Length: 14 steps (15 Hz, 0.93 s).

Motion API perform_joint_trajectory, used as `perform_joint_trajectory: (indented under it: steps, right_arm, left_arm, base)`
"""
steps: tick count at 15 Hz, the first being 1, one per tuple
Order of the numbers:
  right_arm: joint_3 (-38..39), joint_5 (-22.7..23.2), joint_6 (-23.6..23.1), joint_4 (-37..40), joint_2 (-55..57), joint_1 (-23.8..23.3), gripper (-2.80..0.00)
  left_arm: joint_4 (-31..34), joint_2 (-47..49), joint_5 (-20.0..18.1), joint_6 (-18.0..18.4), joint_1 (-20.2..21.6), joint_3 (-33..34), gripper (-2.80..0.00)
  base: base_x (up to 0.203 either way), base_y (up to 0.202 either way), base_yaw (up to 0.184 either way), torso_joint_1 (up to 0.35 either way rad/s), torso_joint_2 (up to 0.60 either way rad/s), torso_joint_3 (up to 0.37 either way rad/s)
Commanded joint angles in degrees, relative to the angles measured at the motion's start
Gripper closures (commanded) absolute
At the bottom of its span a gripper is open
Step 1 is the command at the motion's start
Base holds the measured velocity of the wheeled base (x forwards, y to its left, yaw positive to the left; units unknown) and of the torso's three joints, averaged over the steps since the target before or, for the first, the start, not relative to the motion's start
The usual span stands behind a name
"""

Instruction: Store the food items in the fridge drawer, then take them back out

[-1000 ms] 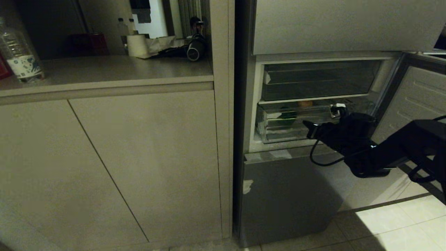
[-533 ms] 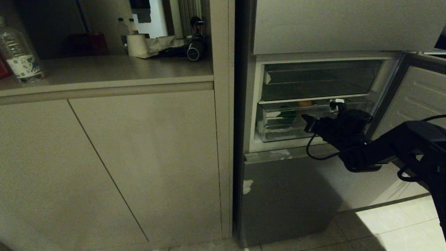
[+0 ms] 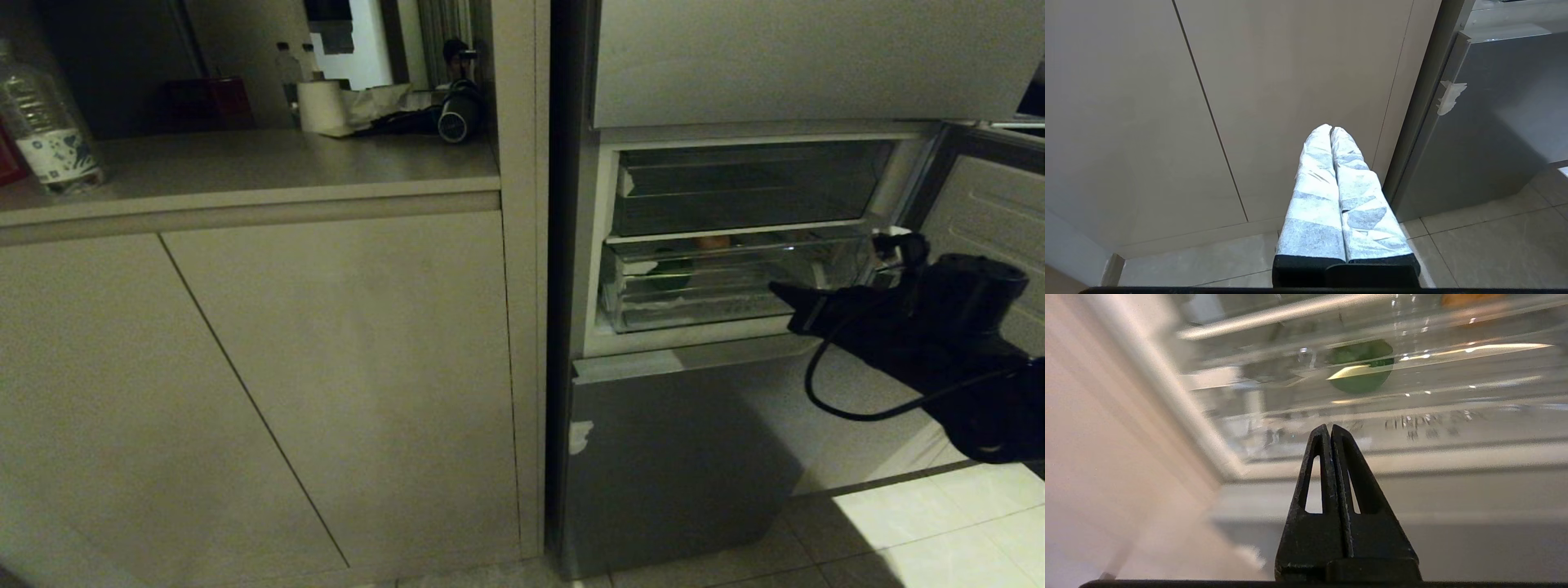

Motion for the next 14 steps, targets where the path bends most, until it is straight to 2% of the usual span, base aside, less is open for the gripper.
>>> perform_joint_trajectory:
  steps: [1,5,7,14]
  right_arm:
    - [10.9,0.0,-0.1,0.0,-18.9,-0.9,0.0]
    - [25.2,-0.1,-0.5,7.2,-41.5,-1.4,0.0]
    - [28.6,0.0,-0.4,9.8,-44.7,-1.3,0.0]
    - [20.2,2.6,-1.0,10.0,-23.4,-1.3,0.0]
  left_arm:
    - [0.0,0.1,0.0,0.0,0.0,0.0,0.0]
    - [0.0,0.1,0.0,0.0,0.0,0.0,0.0]
    - [0.0,0.1,0.0,0.0,0.0,0.0,0.0]
    - [0.0,0.1,0.0,0.0,0.0,0.0,0.0]
  base:
    - [0.0,0.0,0.0,0.0,0.0,0.0]
    - [0.0,0.0,0.0,0.0,0.0,0.0]
    - [0.0,0.0,0.0,0.0,0.0,0.0]
    - [0.0,0.0,0.0,0.0,0.0,0.0]
